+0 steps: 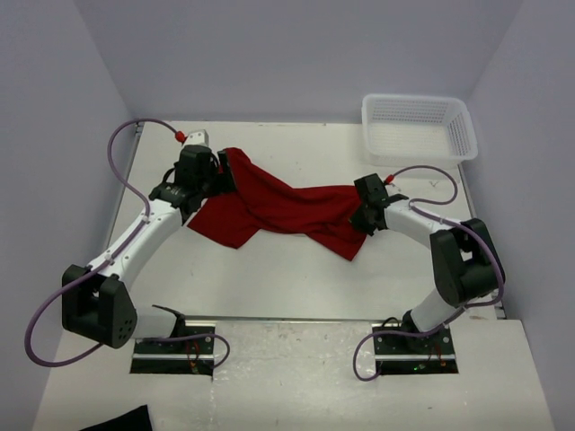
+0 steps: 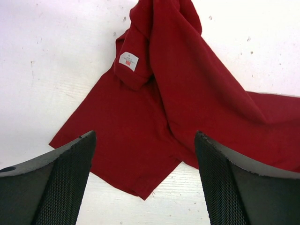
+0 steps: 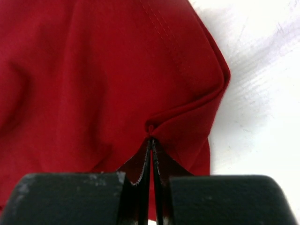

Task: Fold and stack the t-shirts
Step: Flatten out the tshirt

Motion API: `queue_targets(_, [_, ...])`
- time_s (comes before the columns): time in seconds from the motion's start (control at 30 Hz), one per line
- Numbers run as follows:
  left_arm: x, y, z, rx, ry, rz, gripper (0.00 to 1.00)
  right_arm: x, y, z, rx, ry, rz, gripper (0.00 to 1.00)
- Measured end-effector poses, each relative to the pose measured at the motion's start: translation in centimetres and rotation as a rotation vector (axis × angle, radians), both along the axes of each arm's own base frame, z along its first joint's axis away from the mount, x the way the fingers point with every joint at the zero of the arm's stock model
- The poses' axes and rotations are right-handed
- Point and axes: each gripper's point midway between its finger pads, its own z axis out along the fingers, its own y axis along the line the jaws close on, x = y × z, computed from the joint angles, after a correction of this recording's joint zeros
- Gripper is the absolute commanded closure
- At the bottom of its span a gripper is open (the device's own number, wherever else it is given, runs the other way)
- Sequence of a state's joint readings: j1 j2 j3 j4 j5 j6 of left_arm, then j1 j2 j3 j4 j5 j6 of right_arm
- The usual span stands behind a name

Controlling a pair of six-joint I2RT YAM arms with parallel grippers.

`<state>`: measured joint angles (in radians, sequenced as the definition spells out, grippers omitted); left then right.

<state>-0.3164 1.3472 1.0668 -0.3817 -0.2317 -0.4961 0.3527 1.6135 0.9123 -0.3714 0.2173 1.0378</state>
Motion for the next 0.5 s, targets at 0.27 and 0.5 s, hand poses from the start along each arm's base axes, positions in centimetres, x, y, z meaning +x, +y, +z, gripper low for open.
queue_targets(0.27, [0.0,-0.2,0.6,-0.011,-0.014,-0.008,0.15,-1.2,-0.3,-0.2,-0.017,0.038,0.026,0.7])
queue_targets(0.5, [0.2,-0.6,0.8,-0.028,-0.027,-0.024,0.15,-2.0,-0.8,0.5,-0.015,0.033,-0.013,0.65])
